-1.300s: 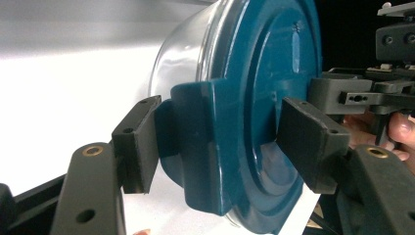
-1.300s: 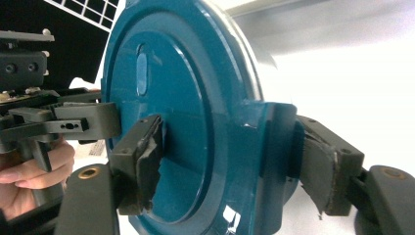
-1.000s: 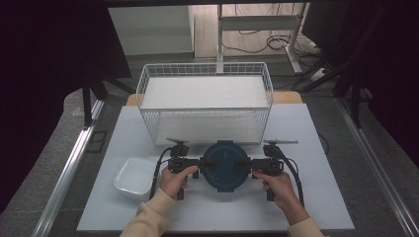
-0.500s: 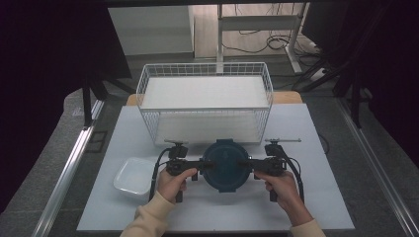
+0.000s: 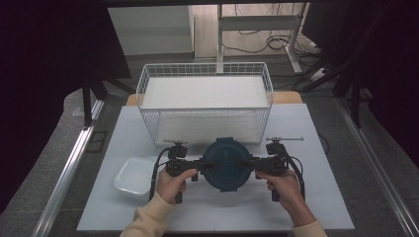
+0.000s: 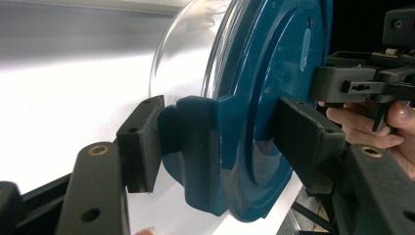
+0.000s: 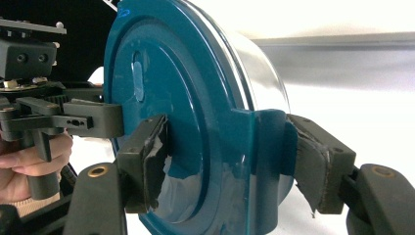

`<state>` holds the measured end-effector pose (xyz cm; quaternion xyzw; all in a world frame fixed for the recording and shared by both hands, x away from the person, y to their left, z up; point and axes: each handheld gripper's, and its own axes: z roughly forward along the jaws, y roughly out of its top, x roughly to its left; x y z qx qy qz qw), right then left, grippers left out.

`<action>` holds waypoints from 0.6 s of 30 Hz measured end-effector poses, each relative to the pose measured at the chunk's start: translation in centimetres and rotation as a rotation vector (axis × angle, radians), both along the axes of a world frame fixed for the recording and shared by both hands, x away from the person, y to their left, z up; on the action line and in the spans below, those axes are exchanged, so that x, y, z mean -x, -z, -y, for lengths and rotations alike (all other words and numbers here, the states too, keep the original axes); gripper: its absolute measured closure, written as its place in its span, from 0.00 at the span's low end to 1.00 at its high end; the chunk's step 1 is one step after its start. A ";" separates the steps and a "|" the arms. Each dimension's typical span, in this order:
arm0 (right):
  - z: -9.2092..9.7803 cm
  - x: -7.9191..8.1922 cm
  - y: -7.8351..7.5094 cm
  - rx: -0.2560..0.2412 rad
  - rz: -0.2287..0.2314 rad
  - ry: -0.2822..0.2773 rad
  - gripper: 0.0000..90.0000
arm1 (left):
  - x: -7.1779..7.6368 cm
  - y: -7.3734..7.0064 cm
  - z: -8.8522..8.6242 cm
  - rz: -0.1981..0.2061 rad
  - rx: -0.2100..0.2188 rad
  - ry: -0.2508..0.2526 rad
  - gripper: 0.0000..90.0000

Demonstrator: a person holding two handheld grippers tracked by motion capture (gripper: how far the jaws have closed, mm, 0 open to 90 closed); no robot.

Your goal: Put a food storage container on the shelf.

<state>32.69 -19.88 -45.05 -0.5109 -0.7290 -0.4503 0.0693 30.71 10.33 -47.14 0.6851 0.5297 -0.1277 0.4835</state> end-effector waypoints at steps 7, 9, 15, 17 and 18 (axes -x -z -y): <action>-0.1 0.3 -1.0 0.010 0.035 -0.016 0.38 | 0.3 -0.8 -0.1 0.021 0.001 0.004 0.42; -0.1 0.4 -1.2 0.011 0.044 -0.018 0.38 | 0.4 -1.1 -0.1 0.031 0.002 0.002 0.42; -0.3 0.9 -2.3 0.016 0.078 -0.027 0.38 | 0.9 -2.3 -0.1 0.065 -0.013 -0.004 0.41; -0.3 0.9 -2.6 0.010 0.085 -0.028 0.38 | 1.0 -2.7 -0.1 0.080 -0.020 -0.007 0.41; -0.3 0.9 -2.7 0.008 0.089 -0.029 0.38 | 1.0 -2.8 -0.1 0.081 -0.020 -0.008 0.41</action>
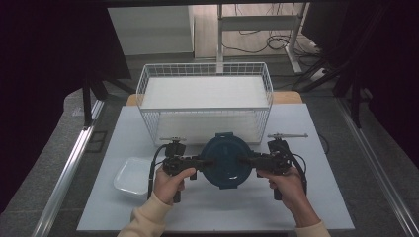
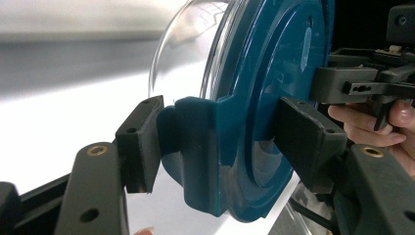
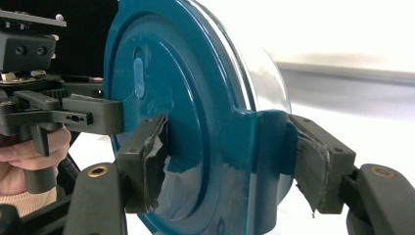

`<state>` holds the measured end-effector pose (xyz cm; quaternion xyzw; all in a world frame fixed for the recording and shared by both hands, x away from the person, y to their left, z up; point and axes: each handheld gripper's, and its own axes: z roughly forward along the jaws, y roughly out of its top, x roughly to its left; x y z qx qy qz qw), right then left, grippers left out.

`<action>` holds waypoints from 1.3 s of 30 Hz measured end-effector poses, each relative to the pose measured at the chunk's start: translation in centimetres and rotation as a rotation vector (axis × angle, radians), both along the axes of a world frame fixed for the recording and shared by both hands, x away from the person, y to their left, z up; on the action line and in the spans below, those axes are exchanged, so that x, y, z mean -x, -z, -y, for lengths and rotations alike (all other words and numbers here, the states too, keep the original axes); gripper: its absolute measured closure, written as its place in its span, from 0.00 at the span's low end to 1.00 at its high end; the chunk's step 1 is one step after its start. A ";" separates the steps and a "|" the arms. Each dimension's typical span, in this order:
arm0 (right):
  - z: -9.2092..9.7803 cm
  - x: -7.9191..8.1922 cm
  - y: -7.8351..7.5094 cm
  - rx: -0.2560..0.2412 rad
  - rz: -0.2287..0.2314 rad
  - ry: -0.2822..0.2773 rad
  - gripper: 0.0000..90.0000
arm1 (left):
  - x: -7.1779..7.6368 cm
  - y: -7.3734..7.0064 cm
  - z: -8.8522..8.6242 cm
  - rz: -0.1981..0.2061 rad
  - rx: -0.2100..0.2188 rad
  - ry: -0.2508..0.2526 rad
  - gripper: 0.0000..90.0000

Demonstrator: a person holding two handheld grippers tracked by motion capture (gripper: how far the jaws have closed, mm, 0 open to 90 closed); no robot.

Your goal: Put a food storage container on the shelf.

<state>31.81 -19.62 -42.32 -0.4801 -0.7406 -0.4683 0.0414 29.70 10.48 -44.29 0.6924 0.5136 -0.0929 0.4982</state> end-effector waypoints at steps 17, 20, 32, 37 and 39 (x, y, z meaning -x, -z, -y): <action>-0.8 -0.2 -1.6 0.005 0.037 -0.012 0.39 | -0.4 -1.3 -1.1 -0.005 0.025 -0.003 0.41; -0.9 -0.3 -1.9 0.005 0.042 -0.015 0.39 | -0.4 -1.6 -1.2 0.001 0.024 -0.005 0.41; -1.0 -0.6 -4.2 -0.003 0.078 -0.021 0.39 | -0.7 -3.8 -1.3 0.028 0.023 -0.009 0.41; -1.3 -0.7 -4.9 -0.004 0.082 -0.021 0.39 | -0.9 -4.6 -1.8 0.020 0.030 -0.008 0.41; -1.5 -0.7 -5.2 -0.006 0.081 -0.020 0.39 | -0.9 -5.1 -2.0 0.024 0.025 -0.011 0.41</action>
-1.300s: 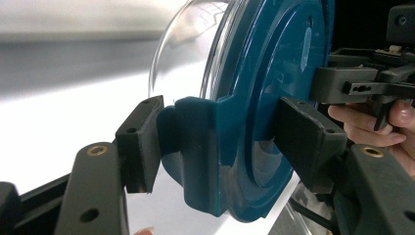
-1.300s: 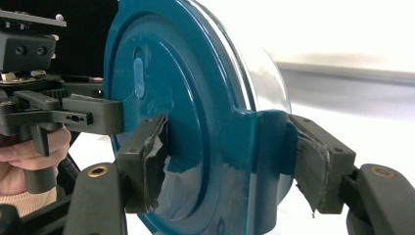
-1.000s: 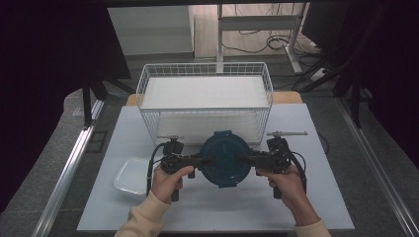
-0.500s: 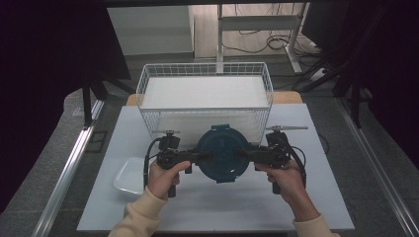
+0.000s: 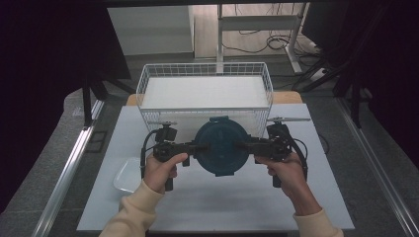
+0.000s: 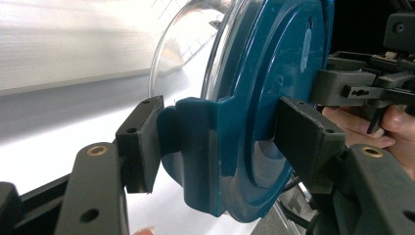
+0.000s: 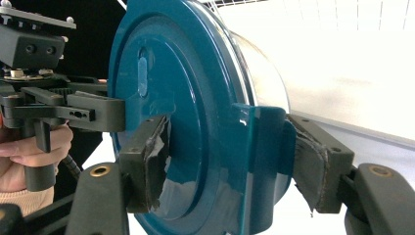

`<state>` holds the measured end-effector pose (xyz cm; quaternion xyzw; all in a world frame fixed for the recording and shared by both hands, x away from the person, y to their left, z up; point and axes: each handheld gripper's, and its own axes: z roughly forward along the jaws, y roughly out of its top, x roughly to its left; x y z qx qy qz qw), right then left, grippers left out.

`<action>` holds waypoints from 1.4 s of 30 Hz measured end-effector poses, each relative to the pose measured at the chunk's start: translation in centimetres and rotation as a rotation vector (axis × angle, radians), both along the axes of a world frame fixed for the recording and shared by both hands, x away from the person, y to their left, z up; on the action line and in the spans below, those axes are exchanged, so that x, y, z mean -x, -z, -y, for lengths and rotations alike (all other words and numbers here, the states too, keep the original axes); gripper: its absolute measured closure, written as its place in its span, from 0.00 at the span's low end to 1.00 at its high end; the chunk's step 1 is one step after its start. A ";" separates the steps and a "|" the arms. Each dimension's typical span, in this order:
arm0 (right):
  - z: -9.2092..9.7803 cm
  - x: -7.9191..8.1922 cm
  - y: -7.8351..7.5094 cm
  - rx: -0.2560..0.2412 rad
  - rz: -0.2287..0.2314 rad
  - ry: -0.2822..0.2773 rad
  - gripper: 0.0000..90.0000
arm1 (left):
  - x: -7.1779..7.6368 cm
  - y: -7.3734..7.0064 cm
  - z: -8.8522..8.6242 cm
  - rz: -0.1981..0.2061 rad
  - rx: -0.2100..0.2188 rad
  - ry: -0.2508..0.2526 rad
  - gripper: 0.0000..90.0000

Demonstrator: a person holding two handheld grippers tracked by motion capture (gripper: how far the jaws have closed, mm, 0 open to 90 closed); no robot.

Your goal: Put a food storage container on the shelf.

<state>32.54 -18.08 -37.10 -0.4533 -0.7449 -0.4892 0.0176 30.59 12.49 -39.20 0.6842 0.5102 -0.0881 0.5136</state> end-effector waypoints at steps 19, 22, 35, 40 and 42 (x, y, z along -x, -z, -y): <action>-2.1 -1.9 -3.8 -0.035 0.024 -0.013 0.40 | -1.7 -4.3 -2.3 0.019 0.004 -0.021 0.42; -2.3 -2.0 -4.4 -0.038 0.031 -0.017 0.41 | -1.7 -4.9 -2.6 0.027 0.012 -0.024 0.42; -2.8 -3.5 -7.1 -0.048 0.045 -0.031 0.41 | -3.2 -7.7 -3.3 0.038 0.012 -0.030 0.42; -3.1 -4.1 -7.7 -0.052 0.046 -0.037 0.42 | -4.0 -8.6 -3.9 0.046 0.028 -0.042 0.43; -3.3 -4.4 -7.9 -0.058 0.053 -0.037 0.42 | -4.3 -8.9 -4.1 0.051 0.033 -0.046 0.43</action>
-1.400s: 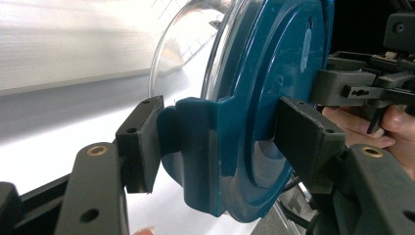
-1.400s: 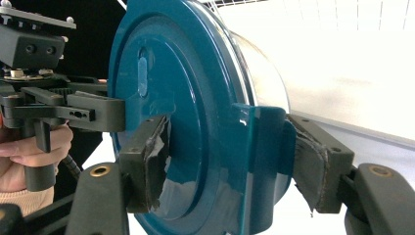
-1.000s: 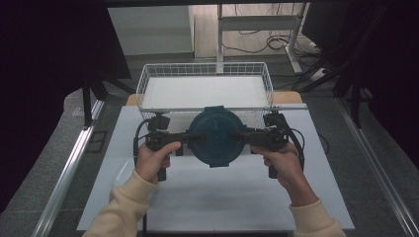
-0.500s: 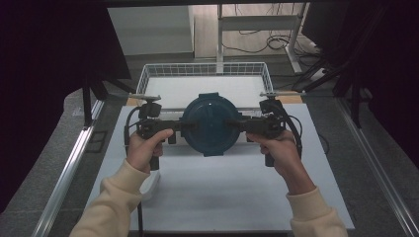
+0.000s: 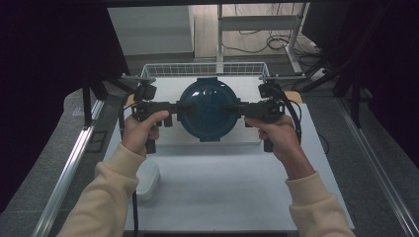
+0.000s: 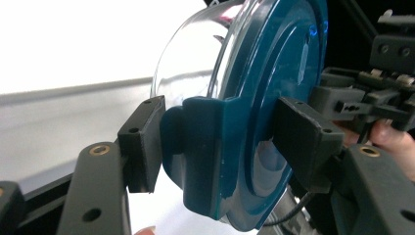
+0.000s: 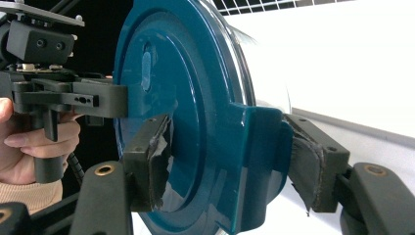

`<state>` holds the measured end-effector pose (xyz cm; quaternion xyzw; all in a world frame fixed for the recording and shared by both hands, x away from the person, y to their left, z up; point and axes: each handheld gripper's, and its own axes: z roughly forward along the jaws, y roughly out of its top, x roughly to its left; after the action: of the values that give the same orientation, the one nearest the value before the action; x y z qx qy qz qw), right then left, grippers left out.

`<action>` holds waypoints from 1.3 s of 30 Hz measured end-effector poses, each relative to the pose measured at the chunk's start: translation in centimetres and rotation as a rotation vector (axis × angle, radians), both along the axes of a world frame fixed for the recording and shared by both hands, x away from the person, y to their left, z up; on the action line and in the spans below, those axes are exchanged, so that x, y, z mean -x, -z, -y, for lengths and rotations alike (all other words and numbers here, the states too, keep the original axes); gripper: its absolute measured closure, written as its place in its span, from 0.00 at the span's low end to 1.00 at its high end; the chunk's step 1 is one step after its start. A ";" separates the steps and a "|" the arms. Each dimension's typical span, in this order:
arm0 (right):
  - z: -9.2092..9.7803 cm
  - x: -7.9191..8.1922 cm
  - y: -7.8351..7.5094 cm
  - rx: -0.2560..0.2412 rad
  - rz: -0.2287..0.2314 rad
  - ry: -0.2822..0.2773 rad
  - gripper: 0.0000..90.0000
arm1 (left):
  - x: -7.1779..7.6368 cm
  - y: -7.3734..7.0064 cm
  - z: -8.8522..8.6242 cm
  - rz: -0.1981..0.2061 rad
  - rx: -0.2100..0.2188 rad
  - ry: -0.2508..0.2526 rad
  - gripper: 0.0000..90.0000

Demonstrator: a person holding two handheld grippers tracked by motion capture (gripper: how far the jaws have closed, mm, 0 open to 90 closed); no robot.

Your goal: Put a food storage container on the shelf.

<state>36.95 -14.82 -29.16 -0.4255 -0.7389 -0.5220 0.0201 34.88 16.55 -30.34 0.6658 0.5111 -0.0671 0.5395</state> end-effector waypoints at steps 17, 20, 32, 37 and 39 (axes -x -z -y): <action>-0.8 -3.3 -1.6 0.021 -0.004 -0.002 0.42 | -3.5 -1.0 -0.8 -0.012 0.021 0.003 0.43; -0.9 -3.9 -1.9 0.023 -0.011 0.001 0.42 | -4.1 -1.1 -0.9 -0.018 0.025 0.000 0.43; -1.3 -6.1 -2.3 0.022 -0.032 0.001 0.42 | -6.4 -1.6 -1.4 -0.041 0.024 0.006 0.43; -1.4 -6.8 -2.2 0.014 -0.037 0.000 0.42 | -6.9 -1.6 -1.4 -0.041 0.017 0.004 0.43; -1.4 -6.9 -2.2 0.015 -0.040 0.000 0.42 | -7.2 -1.6 -1.4 -0.046 0.019 0.008 0.43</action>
<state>43.89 -13.46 -27.00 -0.4363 -0.7422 -0.5078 0.0316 42.04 17.99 -28.73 0.6608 0.5202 -0.0894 0.5336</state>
